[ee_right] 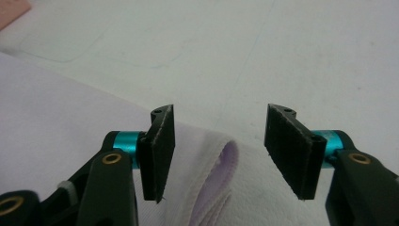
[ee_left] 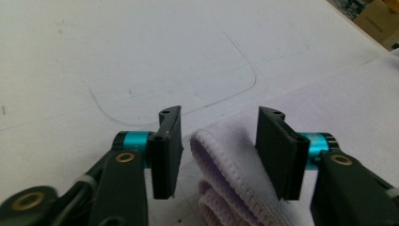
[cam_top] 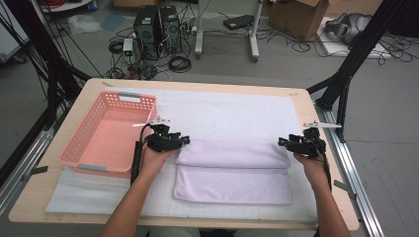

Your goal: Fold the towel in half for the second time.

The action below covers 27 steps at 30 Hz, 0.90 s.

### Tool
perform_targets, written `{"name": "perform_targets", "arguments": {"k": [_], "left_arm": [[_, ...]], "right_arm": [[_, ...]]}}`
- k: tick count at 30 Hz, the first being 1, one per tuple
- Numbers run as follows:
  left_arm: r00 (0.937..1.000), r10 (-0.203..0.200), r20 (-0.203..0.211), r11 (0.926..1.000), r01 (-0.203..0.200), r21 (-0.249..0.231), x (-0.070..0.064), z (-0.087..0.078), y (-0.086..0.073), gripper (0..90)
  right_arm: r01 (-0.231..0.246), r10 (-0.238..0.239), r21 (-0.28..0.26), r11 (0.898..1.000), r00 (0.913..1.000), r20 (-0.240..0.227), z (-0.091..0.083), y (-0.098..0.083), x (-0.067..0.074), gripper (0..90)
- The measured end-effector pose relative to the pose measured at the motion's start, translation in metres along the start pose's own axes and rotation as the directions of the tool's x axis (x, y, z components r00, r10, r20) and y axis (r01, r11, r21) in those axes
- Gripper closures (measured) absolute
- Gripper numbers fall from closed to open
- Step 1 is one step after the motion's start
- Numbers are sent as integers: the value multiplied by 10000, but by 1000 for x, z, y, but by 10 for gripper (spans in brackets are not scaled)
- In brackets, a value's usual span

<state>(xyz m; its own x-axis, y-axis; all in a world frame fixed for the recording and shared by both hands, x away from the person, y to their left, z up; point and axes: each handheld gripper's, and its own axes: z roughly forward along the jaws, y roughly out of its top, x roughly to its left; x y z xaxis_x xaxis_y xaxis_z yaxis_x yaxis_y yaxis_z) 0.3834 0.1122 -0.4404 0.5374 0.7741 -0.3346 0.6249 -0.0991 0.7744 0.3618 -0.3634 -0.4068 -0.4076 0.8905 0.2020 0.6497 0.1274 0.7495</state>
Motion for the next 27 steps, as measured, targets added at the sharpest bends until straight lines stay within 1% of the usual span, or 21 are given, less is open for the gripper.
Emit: {"name": "perform_targets", "arguments": {"k": [2,3,5,6,7,10,11,13,14,15,16,18,20,22,25,27], "left_arm": [[10000,-41,48,9996,39,268,0,1,-1,616],[9999,52,114,9996,-55,262,-1,1,-1,659],[9994,319,102,9995,-319,68,-2,-3,-1,786],[9993,336,134,9994,-335,-80,-2,-4,0,827],[9989,429,173,9989,-426,-192,-4,-6,0,840],[9975,675,230,9967,-664,-466,-9,-14,1,852],[9970,724,277,9954,-705,-643,-10,-17,0,854],[9963,718,471,9937,-674,-893,-13,-24,-3,854],[9956,779,527,9918,-721,-1051,-16,-29,-5,854],[9947,827,610,9907,-754,-1132,-17,-32,-7,854],[9931,919,724,9904,-836,-1102,-19,-37,-8,854],[9898,1051,957,9841,-897,-1532,-25,-46,-14,853],[9864,1229,1095,9819,-1049,-1574,-30,-54,-19,853],[9841,1308,1199,9807,-1107,-1612,-33,-58,-25,853],[9835,1476,1050,9794,-1306,-1537,-37,-63,-36,853],[9833,1476,1066,9793,-1302,-1551,-40,-66,-43,853]], "right_arm": [[-133,134,410,9991,9999,-30,9,1,-1,469],[-194,201,598,9980,9997,-100,14,1,-2,518],[-34,51,905,9959,9998,-185,20,0,-2,681],[99,-83,944,9955,9998,-167,20,0,-2,795],[310,-301,816,9962,9995,-113,19,-1,-1,833],[497,-496,426,9979,9988,-45,9,-2,2,848],[586,-585,285,9979,9983,-62,5,-3,3,847],[672,-672,-36,9977,9976,-138,-3,-6,5,846],[715,-718,-184,9973,9972,-189,-8,-8,7,846],[791,-799,-394,9961,9966,-203,-14,-11,8,846],[787,-800,-496,9957,9965,-248,-17,-13,10,845],[745,-779,-858,9935,9963,-361,-27,-21,13,844],[799,-855,-1140,9903,9953,-447,-34,-30,17,844],[819,-885,-1263,9886,9950,-473,-40,-40,20,843],[789,-873,-1422,9867,9947,-538,-48,-53,23,840],[801,-888,-1485,9857,9946,-531,-53,-61,25,839]]}}
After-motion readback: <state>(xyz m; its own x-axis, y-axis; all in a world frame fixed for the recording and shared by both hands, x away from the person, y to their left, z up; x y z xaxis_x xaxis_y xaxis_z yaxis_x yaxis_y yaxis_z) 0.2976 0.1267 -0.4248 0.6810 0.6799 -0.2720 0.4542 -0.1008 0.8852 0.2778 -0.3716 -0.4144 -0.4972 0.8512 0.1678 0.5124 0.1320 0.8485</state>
